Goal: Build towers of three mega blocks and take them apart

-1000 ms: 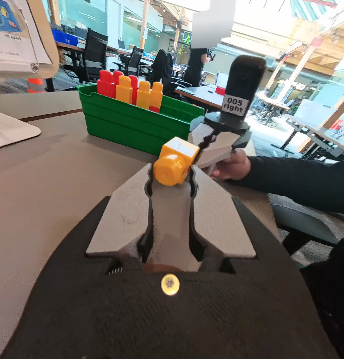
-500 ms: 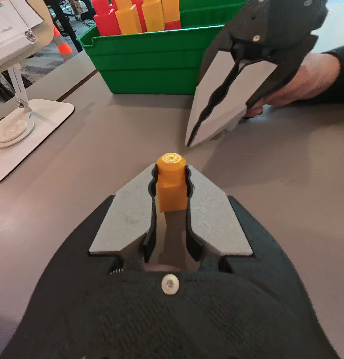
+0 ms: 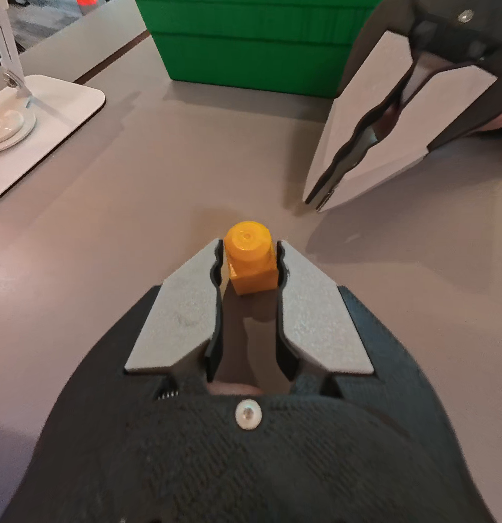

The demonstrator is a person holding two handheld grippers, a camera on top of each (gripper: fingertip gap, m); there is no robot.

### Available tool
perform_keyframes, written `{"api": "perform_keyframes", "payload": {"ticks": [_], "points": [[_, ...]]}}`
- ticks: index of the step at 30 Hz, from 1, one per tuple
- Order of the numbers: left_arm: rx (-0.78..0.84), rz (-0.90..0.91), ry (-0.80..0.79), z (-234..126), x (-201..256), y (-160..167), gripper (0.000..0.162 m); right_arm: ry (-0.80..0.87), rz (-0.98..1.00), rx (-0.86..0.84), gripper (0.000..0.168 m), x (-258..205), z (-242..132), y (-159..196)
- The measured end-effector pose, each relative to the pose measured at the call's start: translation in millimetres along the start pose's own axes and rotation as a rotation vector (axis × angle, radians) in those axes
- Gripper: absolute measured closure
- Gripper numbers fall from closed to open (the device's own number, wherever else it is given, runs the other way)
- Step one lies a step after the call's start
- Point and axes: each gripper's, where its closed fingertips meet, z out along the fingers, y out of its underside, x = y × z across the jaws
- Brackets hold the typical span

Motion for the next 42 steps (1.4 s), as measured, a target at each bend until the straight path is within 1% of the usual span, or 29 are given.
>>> {"api": "perform_keyframes", "payload": {"ticks": [4, 7, 11, 16, 22, 26, 29, 32, 35, 38, 40, 42], "points": [[-0.044, 0.001, 0.01, -5, -1, 9, 0.123, 0.001, 0.005, 0.002, 0.163, 1, -1, 0], [-0.106, -0.014, 0.021, -6, -5, 22, 0.12, 0.002, 0.005, 0.002, 0.163, 1, -1, 0], [-0.155, 0.016, -0.094, -5, -25, 32, 0.121, 0.002, 0.003, 0.003, 0.163, 1, -1, 0], [-0.141, -0.017, -0.107, -6, -30, 31, 0.121, 0.007, 0.001, 0.002, 0.163, 1, -1, 0], [-0.147, -0.015, -0.112, -6, -30, 32, 0.114, 0.029, 0.0, 0.007, 0.163, 7, -3, 1], [-0.143, -0.02, -0.113, -6, -29, 31, 0.104, 0.045, 0.009, 0.017, 0.161, 13, -6, 0], [-0.131, -0.016, -0.12, -9, -27, 28, 0.102, 0.033, 0.006, 0.02, 0.159, 11, -6, 0], [-0.084, -0.047, -0.165, -18, -27, 24, 0.1, 0.032, -0.007, 0.028, 0.157, 10, -5, -2], [0.007, -0.121, -0.267, -47, -31, 19, 0.099, 0.037, -0.014, 0.047, 0.155, 10, -6, -4], [0.096, -0.165, -0.383, -105, -43, 8, 0.103, 0.044, -0.009, 0.058, 0.154, 11, -8, -5], [0.075, -0.187, -0.443, -150, -59, 7, 0.108, 0.045, -0.005, 0.059, 0.154, 12, -8, -5], [-0.03, -0.185, -0.554, -194, -89, 20, 0.108, 0.044, -0.007, 0.054, 0.154, 11, -7, -5]]}}
